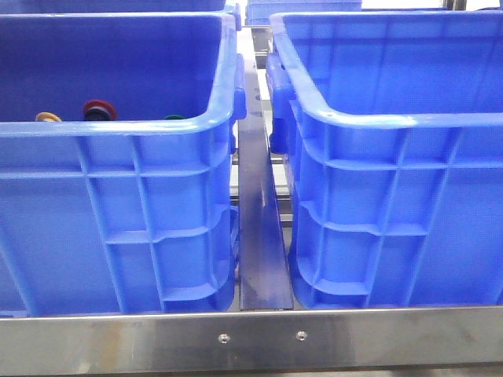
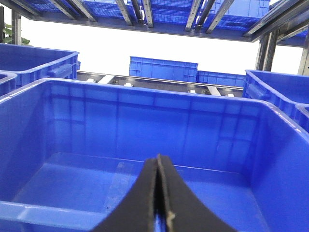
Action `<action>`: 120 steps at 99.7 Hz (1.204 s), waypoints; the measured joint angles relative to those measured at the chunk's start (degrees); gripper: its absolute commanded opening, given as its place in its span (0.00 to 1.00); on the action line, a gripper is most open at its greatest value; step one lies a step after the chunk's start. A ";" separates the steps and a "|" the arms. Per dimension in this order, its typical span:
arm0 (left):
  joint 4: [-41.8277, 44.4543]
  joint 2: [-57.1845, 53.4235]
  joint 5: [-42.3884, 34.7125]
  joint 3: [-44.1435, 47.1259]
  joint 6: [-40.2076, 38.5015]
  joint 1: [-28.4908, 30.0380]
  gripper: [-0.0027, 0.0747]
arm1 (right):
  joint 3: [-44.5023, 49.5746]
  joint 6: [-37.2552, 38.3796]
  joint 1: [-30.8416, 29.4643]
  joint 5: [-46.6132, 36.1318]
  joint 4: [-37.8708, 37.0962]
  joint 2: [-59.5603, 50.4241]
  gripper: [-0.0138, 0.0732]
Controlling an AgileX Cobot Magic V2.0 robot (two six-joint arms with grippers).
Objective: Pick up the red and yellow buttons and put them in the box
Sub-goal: 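Close the left gripper on the body of the red-capped button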
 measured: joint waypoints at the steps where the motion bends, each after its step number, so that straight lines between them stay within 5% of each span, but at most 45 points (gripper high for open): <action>1: 0.00 0.14 0.00 -0.13 0.00 -0.21 0.60 | 0.00 0.00 0.00 0.00 0.00 0.00 0.09; 42: -0.66 18.17 3.73 -15.35 -3.75 -14.49 0.60 | 0.00 -0.11 0.00 0.00 0.00 0.00 0.09; 69: 8.94 32.44 9.13 -25.91 -14.33 -17.52 0.60 | 0.00 -0.01 0.00 0.00 0.00 0.00 0.09; 120: 12.44 40.04 7.74 -27.86 -19.80 -17.76 0.60 | 0.00 -0.13 0.00 0.00 0.00 0.00 0.09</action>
